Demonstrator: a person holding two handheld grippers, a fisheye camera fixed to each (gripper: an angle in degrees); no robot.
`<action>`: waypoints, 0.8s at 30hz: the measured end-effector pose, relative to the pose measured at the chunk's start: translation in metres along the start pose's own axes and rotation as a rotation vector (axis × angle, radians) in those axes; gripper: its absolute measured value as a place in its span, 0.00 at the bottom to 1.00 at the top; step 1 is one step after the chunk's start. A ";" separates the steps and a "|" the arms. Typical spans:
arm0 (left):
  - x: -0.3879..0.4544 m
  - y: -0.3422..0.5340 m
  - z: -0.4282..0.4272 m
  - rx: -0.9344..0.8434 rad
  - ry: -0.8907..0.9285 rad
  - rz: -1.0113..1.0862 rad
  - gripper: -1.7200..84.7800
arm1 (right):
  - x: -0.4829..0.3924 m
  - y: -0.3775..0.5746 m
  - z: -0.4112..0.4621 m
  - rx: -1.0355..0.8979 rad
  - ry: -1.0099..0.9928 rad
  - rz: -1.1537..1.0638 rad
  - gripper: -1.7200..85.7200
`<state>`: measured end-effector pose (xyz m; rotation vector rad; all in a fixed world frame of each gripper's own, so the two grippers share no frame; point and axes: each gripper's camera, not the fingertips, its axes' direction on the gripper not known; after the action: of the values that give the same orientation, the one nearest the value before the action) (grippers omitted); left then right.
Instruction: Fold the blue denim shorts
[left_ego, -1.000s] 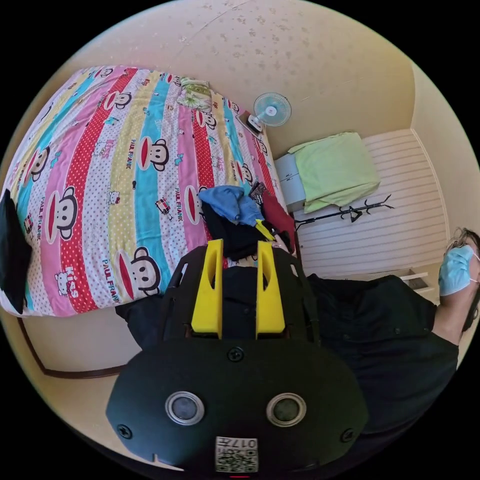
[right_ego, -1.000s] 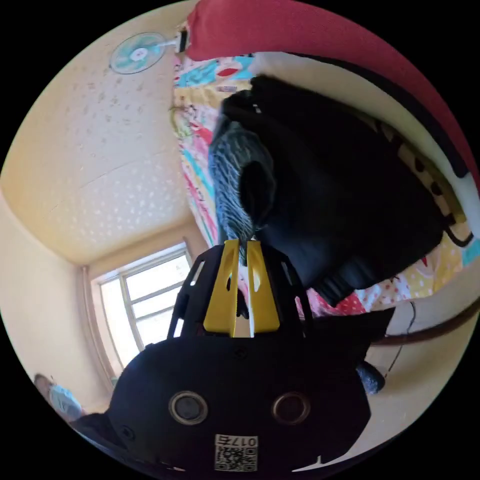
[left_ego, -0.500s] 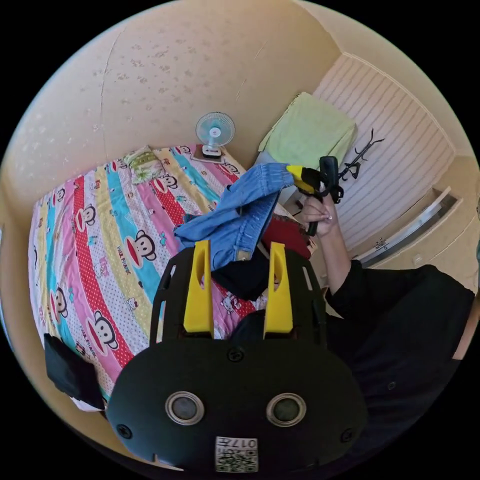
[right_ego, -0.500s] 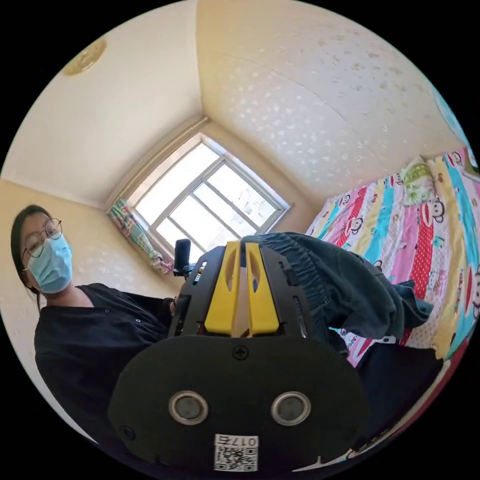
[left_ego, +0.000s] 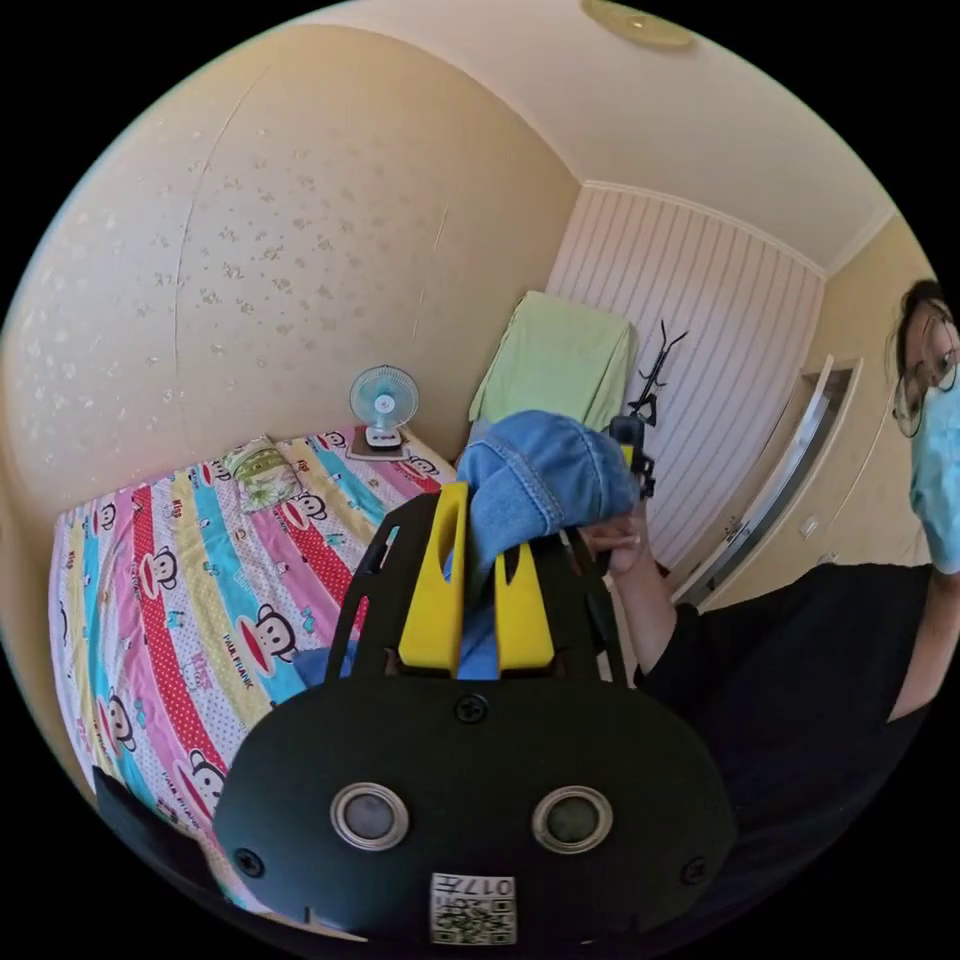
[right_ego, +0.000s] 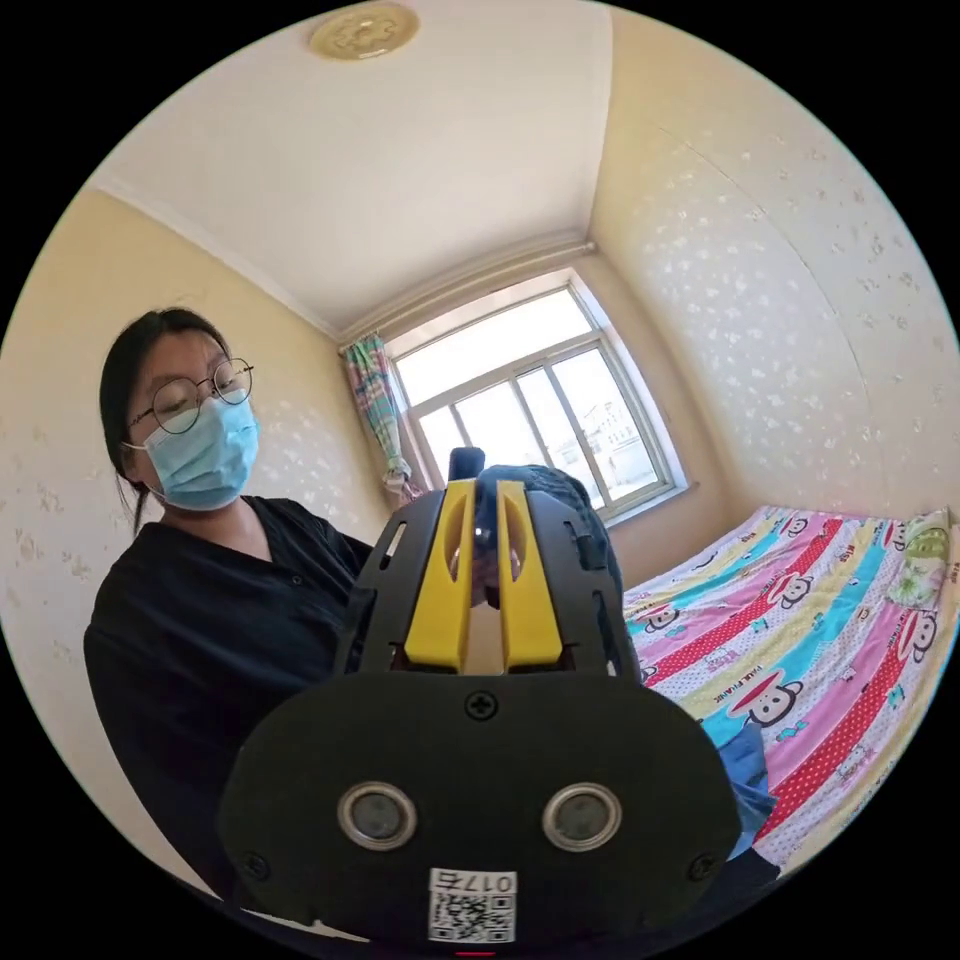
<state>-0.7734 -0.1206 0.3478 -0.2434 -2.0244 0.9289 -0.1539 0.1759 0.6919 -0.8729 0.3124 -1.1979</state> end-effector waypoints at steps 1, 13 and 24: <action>0.001 -0.004 -0.011 0.046 0.027 -0.020 0.07 | -0.005 0.023 -0.011 0.019 0.087 0.022 0.09; 0.045 -0.049 -0.094 0.228 0.038 0.036 0.06 | 0.057 0.200 0.041 0.221 -0.046 0.402 0.28; 0.053 -0.020 -0.271 0.509 -0.186 -0.012 0.05 | 0.010 0.130 0.151 0.050 -0.240 0.049 0.06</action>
<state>-0.5900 0.0324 0.4882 0.1391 -1.8723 1.4632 0.0337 0.2430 0.6966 -0.9496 0.1083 -1.0390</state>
